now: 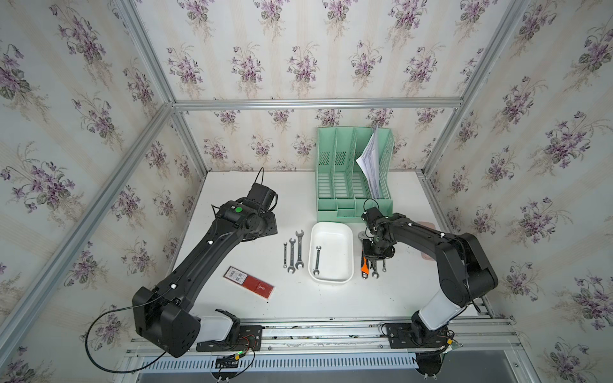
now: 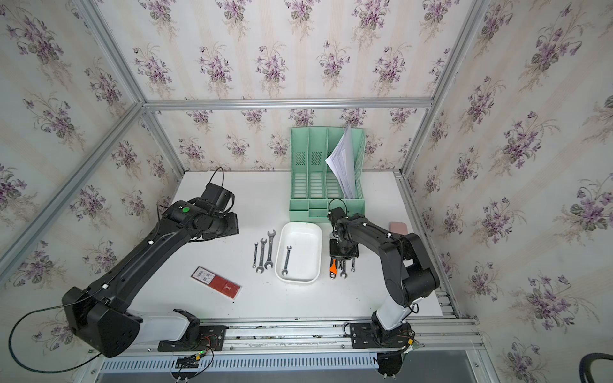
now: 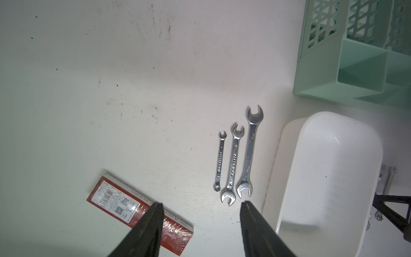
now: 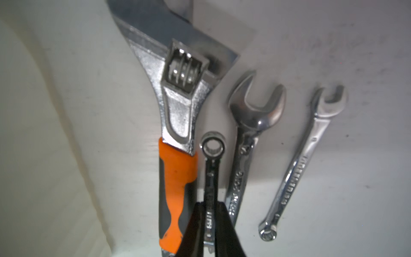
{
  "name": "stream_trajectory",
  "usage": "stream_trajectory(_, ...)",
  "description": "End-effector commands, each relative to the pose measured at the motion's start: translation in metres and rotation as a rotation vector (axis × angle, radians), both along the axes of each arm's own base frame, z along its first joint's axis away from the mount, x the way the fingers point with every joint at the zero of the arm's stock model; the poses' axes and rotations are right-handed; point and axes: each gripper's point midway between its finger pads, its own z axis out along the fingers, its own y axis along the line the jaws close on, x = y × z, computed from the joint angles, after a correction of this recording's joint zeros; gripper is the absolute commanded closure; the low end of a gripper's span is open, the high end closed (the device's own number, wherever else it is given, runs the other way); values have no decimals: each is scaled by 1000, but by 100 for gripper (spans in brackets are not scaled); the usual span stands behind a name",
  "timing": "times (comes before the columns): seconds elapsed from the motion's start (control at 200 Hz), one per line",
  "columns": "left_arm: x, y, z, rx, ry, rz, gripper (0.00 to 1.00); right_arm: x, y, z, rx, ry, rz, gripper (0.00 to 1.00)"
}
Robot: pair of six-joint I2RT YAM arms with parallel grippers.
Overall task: Take out the wrench from the storage box
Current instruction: Place the wrench at the center of the board, then pick up the wrench from the storage box.
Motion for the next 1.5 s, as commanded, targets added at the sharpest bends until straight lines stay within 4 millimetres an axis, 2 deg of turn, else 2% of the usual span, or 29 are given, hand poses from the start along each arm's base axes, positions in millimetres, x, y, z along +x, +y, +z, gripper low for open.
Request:
stream_trajectory(0.0, 0, -2, 2, -13, 0, 5, 40, 4, 8, -8, 41, -9, -27, 91)
stream_trajectory(0.095, 1, -5, 2, -29, 0, 2, 40, 0, 6, -13, 34, 7, -33, 90)
stream_trajectory(0.18, 0, -9, 2, -49, 3, -1, 40, 0, 5, -12, 30, 5, -34, 82)
stream_trajectory(0.29, 1, -19, 5, -63, -3, -22, 40, 1, 4, -2, 30, -12, -38, 73)
stream_trajectory(0.394, 2, -38, 6, -67, -5, -62, 39, 4, 3, 13, 26, -39, -38, 67)
stream_trajectory(0.449, 2, -53, 11, -64, -19, -102, 39, 7, 3, 24, 30, -62, -40, 67)
stream_trajectory(0.469, 4, -60, 3, -46, 2, -117, 40, 8, 3, 28, 32, -70, -40, 66)
stream_trajectory(0.659, 5, -127, -8, 48, 18, -288, 41, 15, 7, 61, 72, -141, -41, 66)
stream_trajectory(0.789, 0, -171, -29, 87, 62, -399, 41, 15, 9, 71, 92, -160, -38, 65)
stream_trajectory(0.879, -5, -190, -50, 119, 112, -447, 41, 14, 8, 74, 91, -163, -38, 65)
stream_trajectory(1.104, -11, -203, -96, 186, 209, -476, 41, 12, 7, 70, 84, -154, -31, 65)
stream_trajectory(1.353, -14, -206, -125, 221, 267, -464, 42, 13, 8, 75, 90, -165, -26, 65)
stream_trajectory(1.453, -15, -208, -134, 225, 277, -464, 44, 13, 8, 74, 93, -164, -26, 65)
stream_trajectory(1.498, -15, -209, -138, 229, 281, -463, 49, 13, 8, 74, 92, -164, -26, 65)
